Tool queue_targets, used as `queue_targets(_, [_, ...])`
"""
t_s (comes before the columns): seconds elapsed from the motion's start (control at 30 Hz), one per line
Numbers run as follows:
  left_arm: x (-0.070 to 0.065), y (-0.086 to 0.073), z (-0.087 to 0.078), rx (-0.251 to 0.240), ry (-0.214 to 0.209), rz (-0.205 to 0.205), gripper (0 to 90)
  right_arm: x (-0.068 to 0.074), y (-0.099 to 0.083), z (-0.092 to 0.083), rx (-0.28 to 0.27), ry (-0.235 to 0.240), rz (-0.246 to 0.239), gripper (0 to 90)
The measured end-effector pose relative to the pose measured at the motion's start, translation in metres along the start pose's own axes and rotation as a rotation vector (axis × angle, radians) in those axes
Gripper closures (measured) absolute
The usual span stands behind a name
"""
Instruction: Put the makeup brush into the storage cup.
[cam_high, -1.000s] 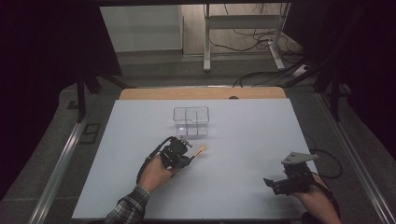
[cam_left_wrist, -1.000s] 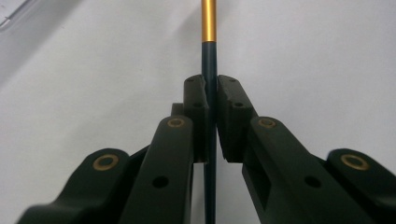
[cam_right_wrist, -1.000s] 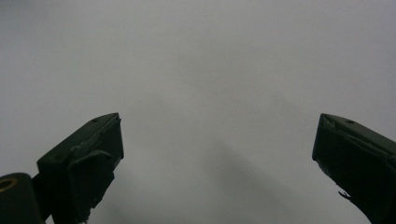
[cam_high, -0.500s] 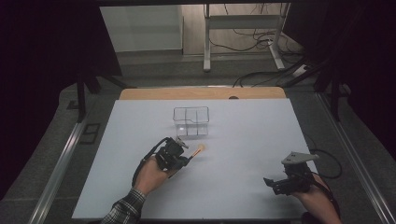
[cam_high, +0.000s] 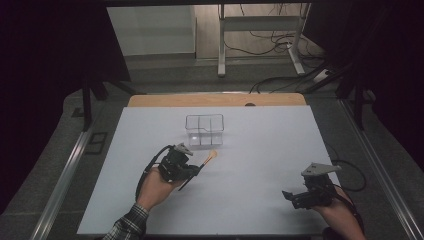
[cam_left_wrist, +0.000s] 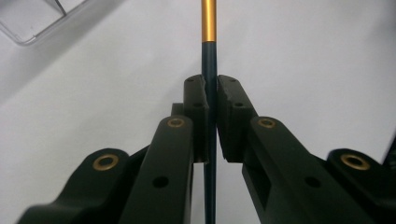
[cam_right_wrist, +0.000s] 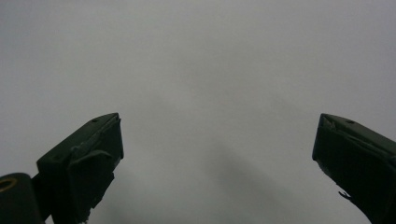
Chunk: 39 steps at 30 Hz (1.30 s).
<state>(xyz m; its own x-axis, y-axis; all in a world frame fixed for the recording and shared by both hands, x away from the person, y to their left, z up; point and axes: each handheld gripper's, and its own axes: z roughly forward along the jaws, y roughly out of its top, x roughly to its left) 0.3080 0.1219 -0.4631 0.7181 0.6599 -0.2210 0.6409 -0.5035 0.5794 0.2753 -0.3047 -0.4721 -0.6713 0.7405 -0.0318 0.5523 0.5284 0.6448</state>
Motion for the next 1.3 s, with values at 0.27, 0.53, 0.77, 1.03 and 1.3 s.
queue_targets(0.27, [0.008, -0.007, -0.015, -0.103, -0.047, -0.035, 83.7, 0.000, 0.000, 0.000, 0.003, 0.000, -0.004, 2.0])
queue_targets(0.53, [0.010, -0.010, -0.022, -0.161, -0.050, -0.049, 83.7, 0.000, 0.000, 0.000, 0.001, 0.001, -0.003, 2.0])
queue_targets(0.77, [0.012, -0.011, -0.030, -0.236, -0.072, -0.060, 83.7, 0.000, 0.000, -0.001, -0.008, 0.004, 0.001, 1.8])
queue_targets(1.03, [0.011, -0.011, -0.034, -0.289, -0.057, -0.056, 83.7, -0.001, 0.001, -0.003, -0.026, 0.005, 0.007, 1.5])
queue_targets(1.3, [0.009, -0.012, -0.038, -0.342, -0.037, -0.042, 83.7, -0.001, 0.001, -0.003, -0.037, 0.012, 0.014, 1.2])
